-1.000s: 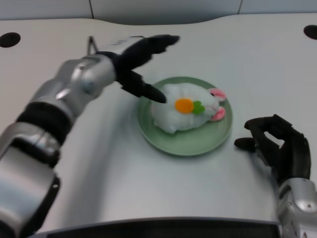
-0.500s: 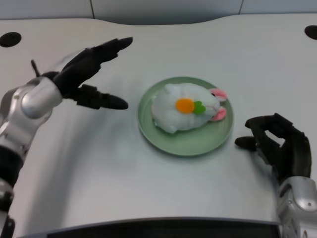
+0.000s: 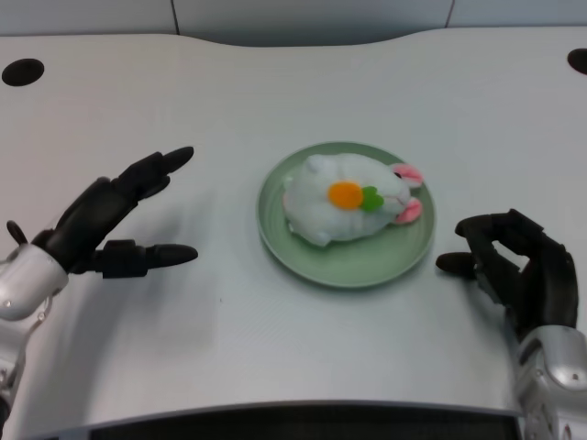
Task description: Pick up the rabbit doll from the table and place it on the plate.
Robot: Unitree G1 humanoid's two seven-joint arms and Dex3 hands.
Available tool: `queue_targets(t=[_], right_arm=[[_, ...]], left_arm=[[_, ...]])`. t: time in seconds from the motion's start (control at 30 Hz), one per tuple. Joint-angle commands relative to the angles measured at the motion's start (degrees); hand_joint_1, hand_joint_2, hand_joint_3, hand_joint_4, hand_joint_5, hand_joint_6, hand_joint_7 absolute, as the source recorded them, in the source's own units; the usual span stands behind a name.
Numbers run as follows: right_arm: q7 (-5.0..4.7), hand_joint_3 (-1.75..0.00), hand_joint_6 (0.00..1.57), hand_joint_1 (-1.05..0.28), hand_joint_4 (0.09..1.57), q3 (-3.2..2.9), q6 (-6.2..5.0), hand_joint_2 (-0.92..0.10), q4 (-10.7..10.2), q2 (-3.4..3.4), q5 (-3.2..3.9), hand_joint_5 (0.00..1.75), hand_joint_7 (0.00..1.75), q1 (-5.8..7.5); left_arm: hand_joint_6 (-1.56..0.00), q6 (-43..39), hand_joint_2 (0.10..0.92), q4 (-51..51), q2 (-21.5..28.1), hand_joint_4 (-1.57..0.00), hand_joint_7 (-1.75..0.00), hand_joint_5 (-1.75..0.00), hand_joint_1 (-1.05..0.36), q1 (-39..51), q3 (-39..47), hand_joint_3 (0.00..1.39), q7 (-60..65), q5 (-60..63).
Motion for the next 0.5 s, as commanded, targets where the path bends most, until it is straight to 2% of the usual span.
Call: queue_targets(t=[0.03, 0.07, 0.17, 0.23, 0.3, 0.33, 0.43, 0.5], right_arm=[[0.06, -0.12, 0.85, -0.78, 0.87, -0.28, 0.27, -0.92, 0.23, -0.03, 0.62, 0.88, 1.15, -0.05], [0.02, -0.12, 0.85, -0.78, 0.87, -0.22, 0.3, -0.92, 0.1, -0.04, 0.54, 0.88, 1.15, -0.02], [-0.47, -0.13, 0.84, -0.76, 0.85, 0.07, 0.71, -0.92, -0.51, -0.1, 0.05, 0.87, 1.16, 0.16], [-0.67, -0.13, 0.84, -0.76, 0.85, 0.18, 0.86, -0.92, -0.76, -0.1, -0.13, 0.87, 1.16, 0.25], [-0.71, -0.13, 0.84, -0.76, 0.85, 0.24, 1.09, -0.92, -1.39, 0.05, -0.14, 0.87, 1.17, 0.47], [-0.73, -0.13, 0.83, -0.77, 0.85, 0.26, 1.24, -0.92, -1.77, 0.14, -0.11, 0.87, 1.17, 0.61], [-0.89, -0.13, 0.82, -0.77, 0.85, 0.35, 0.73, -0.92, -1.52, 0.05, -0.48, 0.87, 1.17, 0.72], [-0.96, -0.13, 0.82, -0.77, 0.86, 0.35, 1.03, -0.92, -1.78, 0.05, -0.46, 0.87, 1.18, 0.8]], left_arm=[[-0.17, 0.59, 0.921, -1.32, -0.1, -0.22, -0.05, -0.13, -0.78, 1.27, 0.92, 0.18, -0.55, -0.93], [-0.17, 1.51, 0.921, -3.02, -0.86, -0.22, -0.05, -0.13, -0.78, 3.61, 2.04, 0.18, -0.04, -2.45], [-0.32, 4.02, 0.921, -7.26, -2.75, -0.44, -0.08, -0.28, -0.68, 8.69, 4.69, 0.32, 0.52, -6.31], [-0.38, 5.06, 0.921, -8.83, -3.29, -0.52, -0.07, -0.38, -0.64, 9.91, 5.45, 0.39, 0.2, -7.34], [-0.41, 6.56, 0.921, -10.36, -3.98, -0.54, -0.06, -0.44, -0.63, 11.42, 6.34, 0.41, -0.29, -8.92], [-0.48, 7.41, 0.921, -11.09, -4.39, -0.56, -0.05, -0.59, -0.62, 12.21, 6.84, 0.46, -0.53, -9.79], [-0.58, 10.68, 0.921, -13.73, -5.58, -0.58, -0.06, -0.77, -0.61, 14.61, 8.24, 0.53, -1.36, -12.49], [-0.63, 14.15, 0.921, -16.22, -6.49, -0.6, -0.06, -0.84, -0.6, 16.18, 8.98, 0.55, -1.36, -14.1]])
